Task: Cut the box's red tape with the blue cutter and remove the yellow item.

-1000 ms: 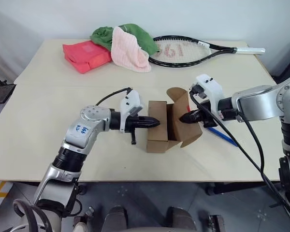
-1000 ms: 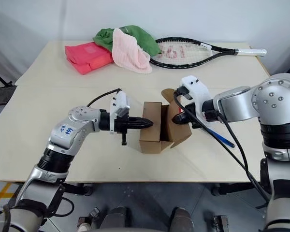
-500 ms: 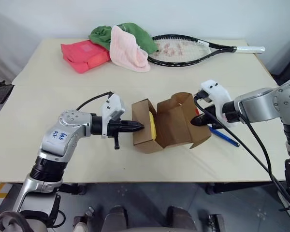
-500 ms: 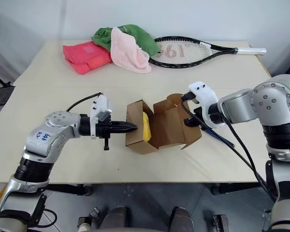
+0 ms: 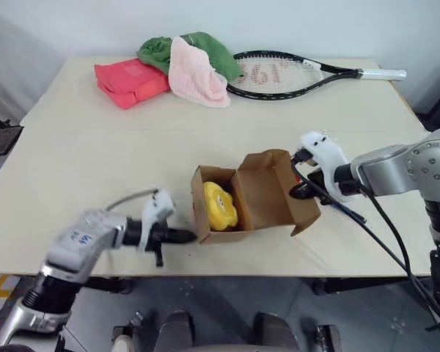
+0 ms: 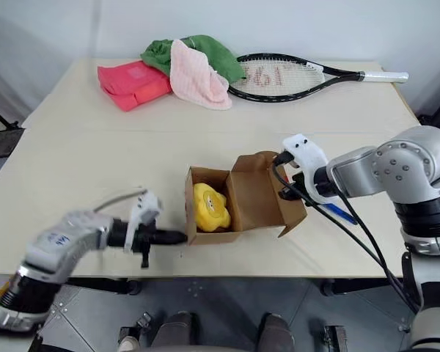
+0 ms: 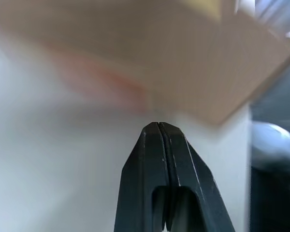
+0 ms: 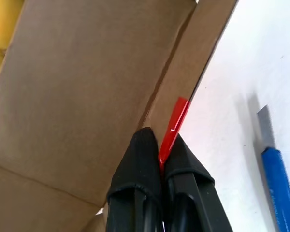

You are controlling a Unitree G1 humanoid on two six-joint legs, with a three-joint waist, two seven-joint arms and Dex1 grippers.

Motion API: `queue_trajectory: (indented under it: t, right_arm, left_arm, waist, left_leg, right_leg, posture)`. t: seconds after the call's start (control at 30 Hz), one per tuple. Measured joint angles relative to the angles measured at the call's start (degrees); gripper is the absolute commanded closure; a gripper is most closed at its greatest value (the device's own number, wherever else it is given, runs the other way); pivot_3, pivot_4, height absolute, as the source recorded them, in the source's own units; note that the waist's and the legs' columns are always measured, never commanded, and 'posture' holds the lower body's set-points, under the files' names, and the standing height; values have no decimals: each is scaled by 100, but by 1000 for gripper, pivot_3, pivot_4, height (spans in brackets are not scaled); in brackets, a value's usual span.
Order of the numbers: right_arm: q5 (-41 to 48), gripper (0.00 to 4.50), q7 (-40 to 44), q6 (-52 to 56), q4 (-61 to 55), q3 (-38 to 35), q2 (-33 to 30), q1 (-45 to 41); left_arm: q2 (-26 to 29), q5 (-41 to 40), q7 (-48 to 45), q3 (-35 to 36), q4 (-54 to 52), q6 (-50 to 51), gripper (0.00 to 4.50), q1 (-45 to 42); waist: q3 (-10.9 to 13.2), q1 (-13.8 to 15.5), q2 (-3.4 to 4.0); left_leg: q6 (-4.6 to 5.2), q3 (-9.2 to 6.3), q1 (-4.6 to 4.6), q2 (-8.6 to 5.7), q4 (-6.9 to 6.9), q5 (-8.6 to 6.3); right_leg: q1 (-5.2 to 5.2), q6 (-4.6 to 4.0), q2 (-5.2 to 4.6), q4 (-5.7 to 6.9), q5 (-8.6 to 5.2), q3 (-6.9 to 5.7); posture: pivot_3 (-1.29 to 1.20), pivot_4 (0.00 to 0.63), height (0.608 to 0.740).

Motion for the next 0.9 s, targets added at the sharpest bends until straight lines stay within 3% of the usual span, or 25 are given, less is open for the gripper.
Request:
queue_trajectory:
  t: [0.33,0.47,0.6,0.73,0.9]
  right_arm:
    - [-321,4492,1,0,-299,0,163,219]
    - [-584,4492,155,1,-344,0,143,204]
    - [-854,4492,348,1,-344,0,138,172]
    - [-1132,4492,586,1,-344,0,159,-20]
    - [-1447,4492,824,1,-315,21,208,-96]
  left_arm:
    - [-165,-55,267,126,-24,-106,4500,-1]
    - [326,-559,-207,571,-343,50,4500,128]
    - [376,-1315,-355,1142,-439,380,4500,-220]
    - [-189,-1799,-134,1248,-594,532,4500,-1113]
    - [-788,-1458,197,581,-444,245,4500,-1809]
  waist:
    - [2,-19,4]
    - [4,-42,8]
    - [8,-10,9]
    - [8,9,9]
    - [8,-29,9]
  left_leg:
    - [0,6,2,0,-6,0]
    - [0,14,2,2,-15,0]
    - [0,15,-3,1,-6,0]
    - [0,15,-10,0,7,0]
    - [0,17,-7,0,0,0]
  right_leg:
    - [-4,-1,0,-2,0,3]
    - [-16,-1,0,0,0,6]
    - [-18,-2,-1,2,0,9]
    - [-15,-2,-2,2,3,9]
    - [-17,-2,1,1,4,9]
  posture:
    - [0,150,740]
    - [0,150,740]
    - [0,150,740]
    - [0,150,740]
    - [0,150,740]
